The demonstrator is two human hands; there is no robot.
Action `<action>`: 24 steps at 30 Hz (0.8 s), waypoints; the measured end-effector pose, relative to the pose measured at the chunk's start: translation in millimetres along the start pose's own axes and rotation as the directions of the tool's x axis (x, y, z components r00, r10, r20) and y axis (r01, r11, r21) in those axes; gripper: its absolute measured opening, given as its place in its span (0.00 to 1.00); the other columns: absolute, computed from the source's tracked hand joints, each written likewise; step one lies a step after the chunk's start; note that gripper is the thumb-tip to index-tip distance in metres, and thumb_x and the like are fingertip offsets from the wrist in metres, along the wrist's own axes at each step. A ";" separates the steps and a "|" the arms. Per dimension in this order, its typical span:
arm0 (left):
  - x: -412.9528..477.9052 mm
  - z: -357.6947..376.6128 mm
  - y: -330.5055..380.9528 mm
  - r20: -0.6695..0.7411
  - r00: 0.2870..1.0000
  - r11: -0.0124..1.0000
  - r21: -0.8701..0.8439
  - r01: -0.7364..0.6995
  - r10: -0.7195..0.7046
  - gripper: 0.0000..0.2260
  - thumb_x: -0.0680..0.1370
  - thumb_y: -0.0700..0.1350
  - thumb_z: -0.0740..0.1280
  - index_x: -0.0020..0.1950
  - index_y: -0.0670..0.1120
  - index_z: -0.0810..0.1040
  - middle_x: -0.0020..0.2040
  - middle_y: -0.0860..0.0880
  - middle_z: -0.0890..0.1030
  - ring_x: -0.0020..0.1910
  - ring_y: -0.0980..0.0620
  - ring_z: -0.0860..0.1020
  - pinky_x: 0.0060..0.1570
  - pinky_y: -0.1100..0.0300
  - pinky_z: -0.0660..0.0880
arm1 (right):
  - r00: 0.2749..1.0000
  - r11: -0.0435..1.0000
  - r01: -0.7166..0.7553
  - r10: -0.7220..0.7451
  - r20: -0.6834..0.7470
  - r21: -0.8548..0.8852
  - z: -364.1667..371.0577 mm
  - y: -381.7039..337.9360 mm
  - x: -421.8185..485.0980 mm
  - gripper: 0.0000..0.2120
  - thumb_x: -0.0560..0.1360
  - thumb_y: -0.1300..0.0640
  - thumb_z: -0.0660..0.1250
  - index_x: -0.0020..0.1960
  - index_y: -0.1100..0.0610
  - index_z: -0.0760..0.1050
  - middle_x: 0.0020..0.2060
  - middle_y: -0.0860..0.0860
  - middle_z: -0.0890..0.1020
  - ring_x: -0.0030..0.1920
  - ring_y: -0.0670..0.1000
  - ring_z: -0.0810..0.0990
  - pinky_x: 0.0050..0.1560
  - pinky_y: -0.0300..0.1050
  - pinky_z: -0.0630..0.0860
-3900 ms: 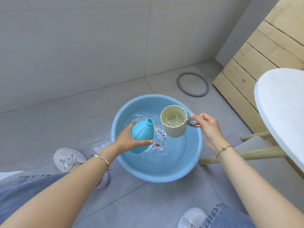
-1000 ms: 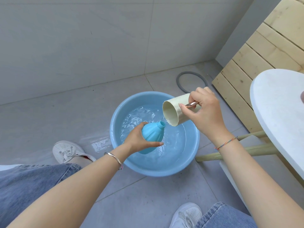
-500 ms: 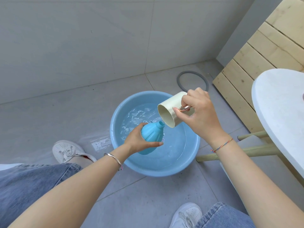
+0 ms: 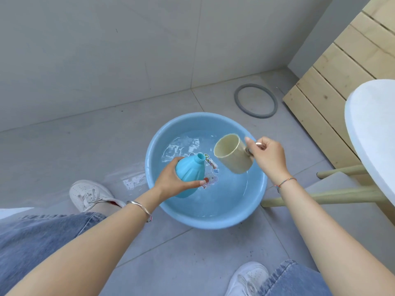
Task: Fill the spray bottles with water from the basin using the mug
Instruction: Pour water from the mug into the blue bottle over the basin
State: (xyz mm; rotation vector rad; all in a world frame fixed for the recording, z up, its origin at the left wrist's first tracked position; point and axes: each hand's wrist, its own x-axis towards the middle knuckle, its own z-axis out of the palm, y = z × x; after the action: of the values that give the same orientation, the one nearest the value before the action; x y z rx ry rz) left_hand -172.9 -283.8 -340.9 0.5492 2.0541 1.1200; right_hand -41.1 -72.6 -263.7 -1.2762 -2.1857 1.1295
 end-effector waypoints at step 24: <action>6.8 -10.1 -15.7 -0.030 0.999 1.000 0.000 0.018 -0.018 0.35 0.60 0.57 0.82 0.63 0.56 0.70 0.54 0.57 0.79 0.52 0.57 0.78 0.46 0.64 0.73 | 0.964 0.920 0.086 0.019 0.264 -0.383 60.9 88.2 -32.4 0.24 0.76 0.53 0.67 0.27 0.54 0.58 0.24 0.49 0.63 0.33 0.54 0.64 0.34 0.46 0.57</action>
State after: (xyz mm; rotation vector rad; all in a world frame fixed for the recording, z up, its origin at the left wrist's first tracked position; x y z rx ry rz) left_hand -185.4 -293.2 -353.2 0.5154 2.0810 1.1243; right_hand -14.7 -104.0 -367.9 -1.2932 -2.7291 0.9178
